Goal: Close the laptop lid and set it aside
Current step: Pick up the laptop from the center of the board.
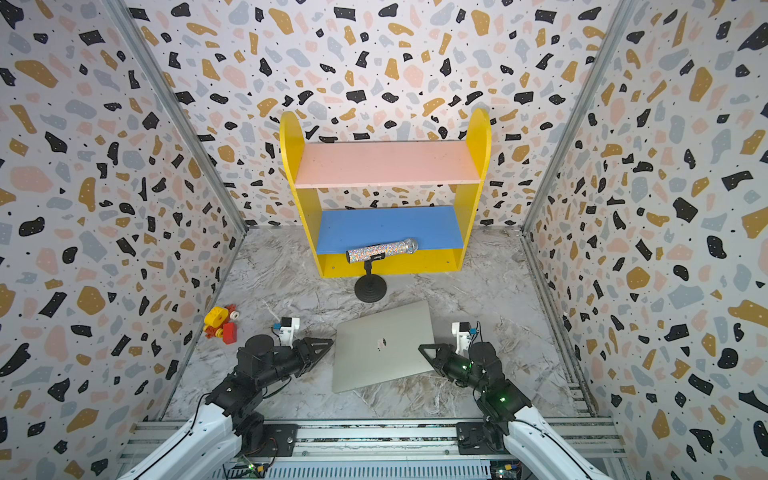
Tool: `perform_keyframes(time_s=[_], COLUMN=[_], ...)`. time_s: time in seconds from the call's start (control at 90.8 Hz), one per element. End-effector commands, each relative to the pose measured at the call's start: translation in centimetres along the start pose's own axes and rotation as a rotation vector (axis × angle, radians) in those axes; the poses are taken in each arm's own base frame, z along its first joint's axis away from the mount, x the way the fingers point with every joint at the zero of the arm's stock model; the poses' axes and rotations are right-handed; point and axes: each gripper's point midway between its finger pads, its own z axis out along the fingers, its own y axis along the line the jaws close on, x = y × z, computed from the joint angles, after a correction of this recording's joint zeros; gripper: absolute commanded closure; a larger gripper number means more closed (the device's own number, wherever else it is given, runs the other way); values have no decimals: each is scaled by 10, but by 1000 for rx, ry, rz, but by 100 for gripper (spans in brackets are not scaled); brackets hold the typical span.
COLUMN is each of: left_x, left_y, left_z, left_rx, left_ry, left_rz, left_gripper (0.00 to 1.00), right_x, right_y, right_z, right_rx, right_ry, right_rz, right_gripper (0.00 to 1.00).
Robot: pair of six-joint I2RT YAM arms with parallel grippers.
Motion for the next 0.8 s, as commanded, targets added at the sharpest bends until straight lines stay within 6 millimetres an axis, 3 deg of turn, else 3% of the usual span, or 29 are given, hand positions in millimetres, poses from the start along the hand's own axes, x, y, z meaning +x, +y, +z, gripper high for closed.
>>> perform_keyframes(time_s=[0.0,0.22,0.793], left_x=[-1,0,-6], left_y=[6,13,9], left_z=[0,-1,-11], left_rx=[-8,-15,26], left_ry=[-17,-26,-72], left_rz=[3,-11,-28], left_gripper=[63,60,46], right_x=[-16,-27,-46], right_y=[62,73,114], right_z=[-10,-16,-40], right_rx=[-165,-205,-343], right_ry=[-55,-120,-239], right_rz=[-69,-50,-9], right_gripper=[100,100,100])
